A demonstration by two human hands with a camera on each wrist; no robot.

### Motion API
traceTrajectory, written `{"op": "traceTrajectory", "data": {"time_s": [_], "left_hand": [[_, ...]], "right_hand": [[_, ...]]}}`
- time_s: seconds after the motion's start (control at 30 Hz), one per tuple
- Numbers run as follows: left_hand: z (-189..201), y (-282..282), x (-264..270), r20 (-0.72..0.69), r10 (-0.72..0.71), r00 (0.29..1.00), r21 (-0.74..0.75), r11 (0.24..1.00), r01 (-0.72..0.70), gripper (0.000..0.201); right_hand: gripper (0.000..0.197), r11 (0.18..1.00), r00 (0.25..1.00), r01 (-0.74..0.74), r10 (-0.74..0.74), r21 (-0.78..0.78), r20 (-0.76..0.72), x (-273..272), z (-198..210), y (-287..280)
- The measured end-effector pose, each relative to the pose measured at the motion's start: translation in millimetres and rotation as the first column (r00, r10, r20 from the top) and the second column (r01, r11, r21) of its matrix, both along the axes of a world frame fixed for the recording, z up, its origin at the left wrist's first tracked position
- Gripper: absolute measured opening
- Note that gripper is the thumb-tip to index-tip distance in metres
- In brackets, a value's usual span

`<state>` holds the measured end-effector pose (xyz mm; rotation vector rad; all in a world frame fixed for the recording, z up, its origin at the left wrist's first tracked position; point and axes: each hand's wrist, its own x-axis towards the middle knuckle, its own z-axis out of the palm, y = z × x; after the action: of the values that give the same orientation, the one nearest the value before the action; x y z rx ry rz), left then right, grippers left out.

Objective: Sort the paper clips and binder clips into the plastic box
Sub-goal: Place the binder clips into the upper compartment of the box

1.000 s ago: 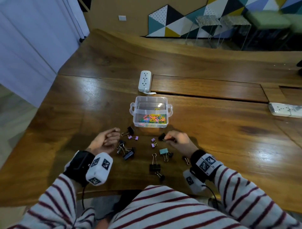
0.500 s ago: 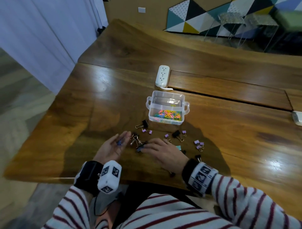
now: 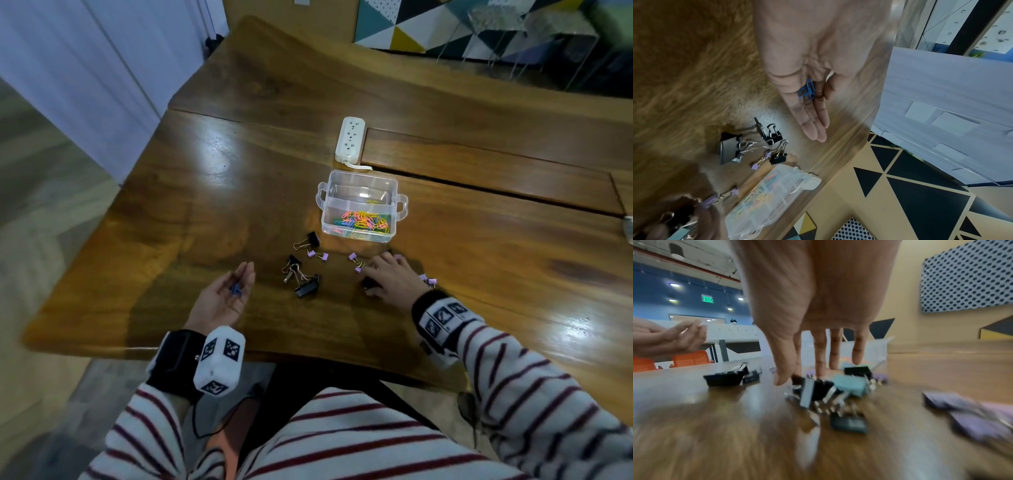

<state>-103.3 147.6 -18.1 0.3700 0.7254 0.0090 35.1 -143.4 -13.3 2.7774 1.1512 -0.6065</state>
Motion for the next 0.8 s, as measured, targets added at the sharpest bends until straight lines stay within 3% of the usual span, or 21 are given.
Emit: {"op": "traceTrajectory", "data": {"time_s": [0.1, 0.2, 0.3, 0.5, 0.7, 0.8], "left_hand": [[5.5, -10.1, 5.4, -0.011, 0.039, 0.999, -0.022, 0.999, -0.039, 0.021], [9.1, -18.6, 12.8, -0.032, 0.032, 0.999, -0.046, 0.998, -0.033, 0.023], [14.3, -22.2, 21.0, -0.06, 0.063, 0.996, -0.074, 0.995, -0.068, 0.026], [18.1, -13.5, 22.1, -0.078, 0.113, 0.991, -0.107, 0.987, -0.121, 0.02], [23.4, -13.6, 39.0, -0.161, 0.071, 0.984, 0.008, 0.997, -0.071, 0.023], [31.5, -25.3, 53.7, -0.202, 0.005, 0.979, 0.104, 0.994, 0.017, 0.027]], "right_hand": [[0.051, 0.998, 0.999, -0.03, 0.028, 0.057, 0.037, -6.4, 6.5, 35.0], [0.054, 0.983, 0.993, -0.105, 0.113, 0.153, -0.043, -37.1, 4.9, 88.8], [0.049, 0.986, 0.988, -0.131, 0.138, 0.108, -0.067, -55.3, -8.8, 110.9], [0.039, 0.988, 0.999, -0.024, 0.03, 0.15, -0.039, -39.0, -11.4, 74.6], [0.041, 0.989, 0.999, 0.029, -0.026, 0.143, -0.025, -28.9, -10.4, 34.6], [0.04, 0.967, 0.993, 0.085, -0.064, 0.24, -0.097, -33.1, -7.7, 22.7]]}}
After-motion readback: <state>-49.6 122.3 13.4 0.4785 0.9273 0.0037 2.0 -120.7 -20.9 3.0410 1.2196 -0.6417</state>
